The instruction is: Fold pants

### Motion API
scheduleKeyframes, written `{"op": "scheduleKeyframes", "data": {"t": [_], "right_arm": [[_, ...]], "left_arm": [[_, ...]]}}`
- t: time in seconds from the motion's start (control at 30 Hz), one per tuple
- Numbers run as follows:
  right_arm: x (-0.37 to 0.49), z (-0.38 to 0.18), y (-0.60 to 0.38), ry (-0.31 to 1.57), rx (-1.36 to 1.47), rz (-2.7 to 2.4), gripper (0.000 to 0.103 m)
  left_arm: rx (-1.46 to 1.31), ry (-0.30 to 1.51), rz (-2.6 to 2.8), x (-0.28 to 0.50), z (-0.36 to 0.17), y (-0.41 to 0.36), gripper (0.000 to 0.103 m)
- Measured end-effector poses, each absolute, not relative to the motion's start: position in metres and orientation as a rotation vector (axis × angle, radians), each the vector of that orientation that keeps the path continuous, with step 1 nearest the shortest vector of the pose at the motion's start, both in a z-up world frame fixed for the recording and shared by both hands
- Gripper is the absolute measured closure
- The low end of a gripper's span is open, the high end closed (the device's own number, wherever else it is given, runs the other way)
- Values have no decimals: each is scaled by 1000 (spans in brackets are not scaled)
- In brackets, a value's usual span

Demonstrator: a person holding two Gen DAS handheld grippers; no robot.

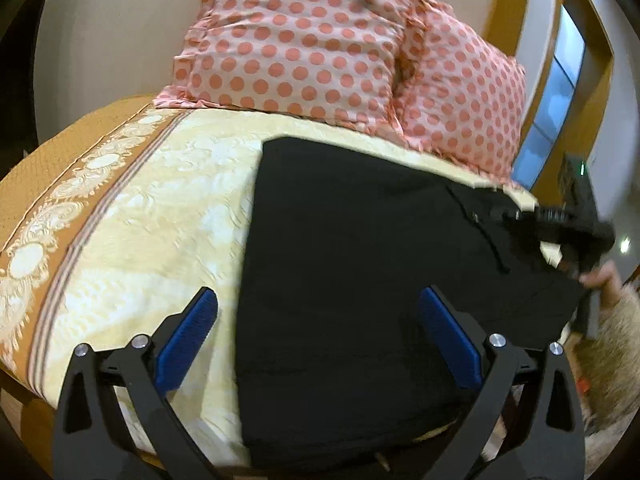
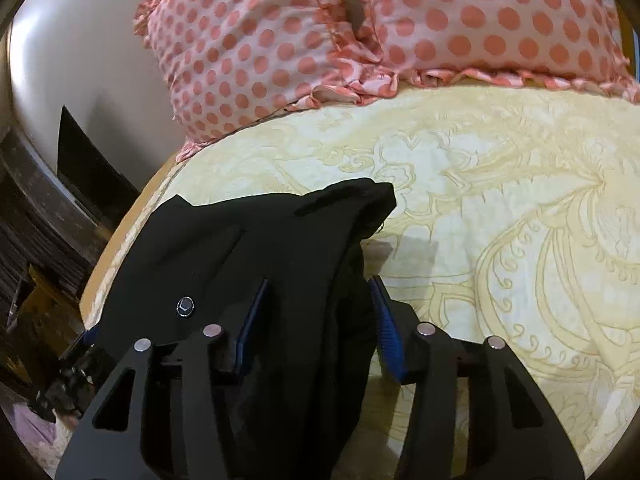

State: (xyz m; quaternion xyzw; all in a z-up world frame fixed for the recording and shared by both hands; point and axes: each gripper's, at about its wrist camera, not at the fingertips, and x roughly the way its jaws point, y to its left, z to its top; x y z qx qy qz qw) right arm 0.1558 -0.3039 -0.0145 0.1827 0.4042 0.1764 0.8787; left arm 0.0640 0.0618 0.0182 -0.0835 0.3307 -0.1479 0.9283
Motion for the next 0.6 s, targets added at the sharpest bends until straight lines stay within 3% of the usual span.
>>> {"op": "scheduleKeyframes", "data": {"t": [0.1,0.2,0.23,0.37,0.5,0.6], "right_arm": [[163,-17,-308,839,429,394,51],[162,-14,-301,813,395,438,76],[157,-9,-299,782,383,469,80],[141,7,-292,699,320,536,81],[149,1,-293,744,314,509,81],[156,-6,-299,775,365,514,80]], "left_arm": [[-213,707,-319,85,31,72,2],[-266,778,-367,120,38,76,3],[-270,804,-383,130,38,75,4],[-242,891,-389,161,34,64,10],[-199,1003,-423,183,25,50,25],[-166,1038,-425,194,26,44,26]]}}
